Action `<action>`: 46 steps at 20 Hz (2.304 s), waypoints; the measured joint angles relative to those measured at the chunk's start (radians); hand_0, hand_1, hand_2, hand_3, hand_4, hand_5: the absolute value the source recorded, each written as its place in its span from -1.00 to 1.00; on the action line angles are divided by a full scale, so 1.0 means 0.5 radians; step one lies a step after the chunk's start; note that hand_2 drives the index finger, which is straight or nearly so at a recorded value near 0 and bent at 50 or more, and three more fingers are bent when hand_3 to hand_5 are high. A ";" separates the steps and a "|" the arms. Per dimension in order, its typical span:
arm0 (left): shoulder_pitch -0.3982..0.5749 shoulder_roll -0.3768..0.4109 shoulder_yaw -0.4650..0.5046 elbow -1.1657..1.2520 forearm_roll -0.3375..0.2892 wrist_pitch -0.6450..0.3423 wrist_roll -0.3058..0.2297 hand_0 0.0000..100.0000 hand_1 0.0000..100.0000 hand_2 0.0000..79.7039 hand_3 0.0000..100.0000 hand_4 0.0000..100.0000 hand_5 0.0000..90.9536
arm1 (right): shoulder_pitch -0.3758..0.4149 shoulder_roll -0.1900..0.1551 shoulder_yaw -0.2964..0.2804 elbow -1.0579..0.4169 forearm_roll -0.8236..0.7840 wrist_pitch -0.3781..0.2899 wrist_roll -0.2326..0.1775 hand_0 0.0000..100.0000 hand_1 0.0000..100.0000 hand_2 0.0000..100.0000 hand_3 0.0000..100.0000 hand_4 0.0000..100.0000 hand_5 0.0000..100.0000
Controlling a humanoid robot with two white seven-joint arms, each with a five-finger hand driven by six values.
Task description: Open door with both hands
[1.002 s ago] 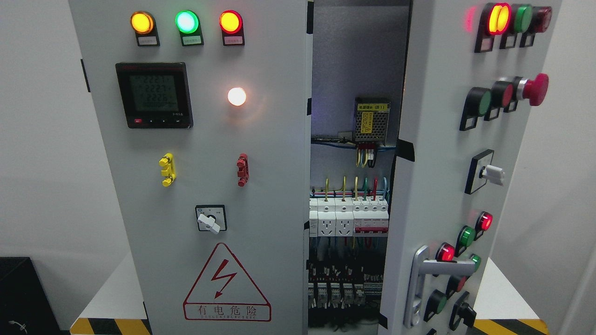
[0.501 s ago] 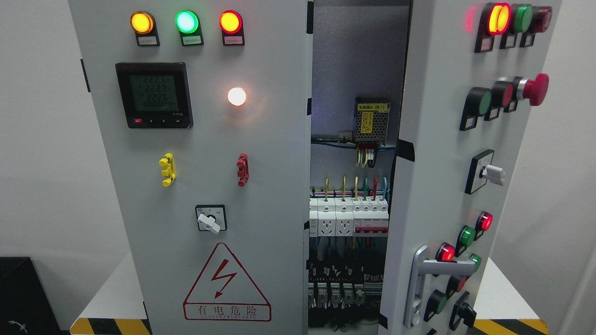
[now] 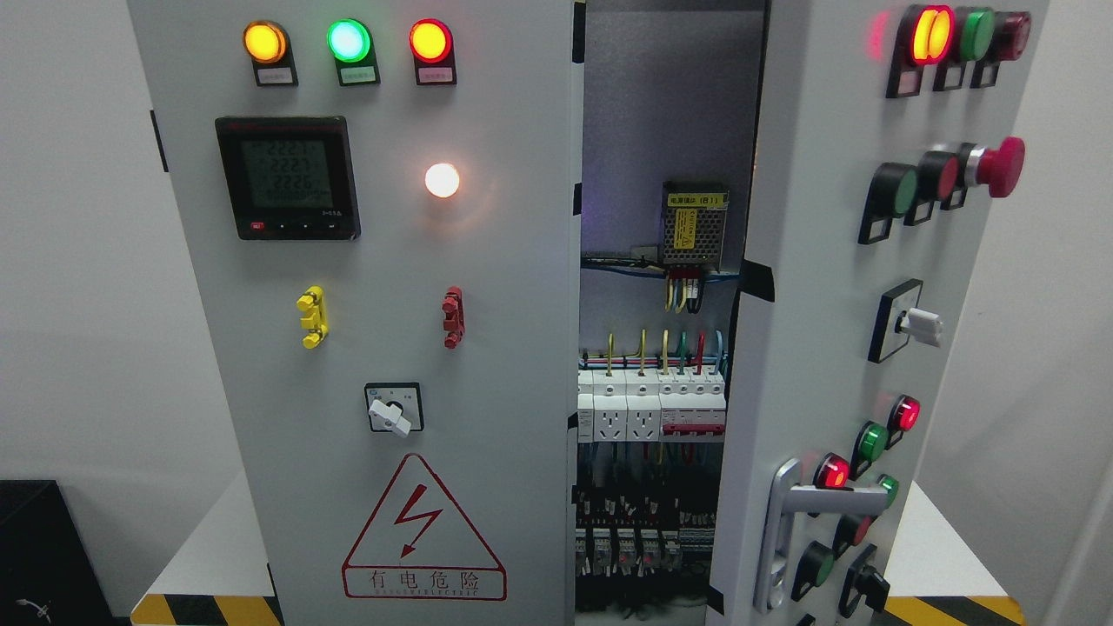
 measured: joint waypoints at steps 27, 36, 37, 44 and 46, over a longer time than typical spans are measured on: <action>-1.056 0.081 -0.237 -0.317 0.537 0.137 0.007 -1.00 -1.00 -1.00 -1.00 -1.00 -1.00 | 0.000 0.000 0.000 0.000 0.000 -0.001 0.000 -1.00 -1.00 -1.00 -1.00 -1.00 -1.00; -1.401 0.122 -0.278 -0.344 0.927 0.245 0.018 -1.00 -1.00 -1.00 -1.00 -1.00 -1.00 | 0.000 0.000 0.000 0.000 0.000 -0.001 0.000 -1.00 -1.00 -1.00 -1.00 -1.00 -1.00; -1.441 0.125 -0.286 -0.346 0.967 0.256 0.018 -1.00 -1.00 -1.00 -1.00 -1.00 -1.00 | 0.000 0.000 0.000 0.000 0.000 -0.001 0.000 -1.00 -1.00 -1.00 -1.00 -1.00 -1.00; -1.706 0.142 -0.355 -0.348 1.234 0.348 0.006 -1.00 -1.00 -1.00 -1.00 -1.00 -1.00 | 0.000 0.000 0.000 0.000 0.000 -0.001 0.000 -1.00 -1.00 -1.00 -1.00 -1.00 -1.00; -1.777 0.142 -0.385 -0.346 1.279 0.364 0.005 -1.00 -1.00 -1.00 -1.00 -1.00 -1.00 | 0.000 0.000 0.000 0.000 0.000 -0.001 0.000 -1.00 -1.00 -1.00 -1.00 -1.00 -1.00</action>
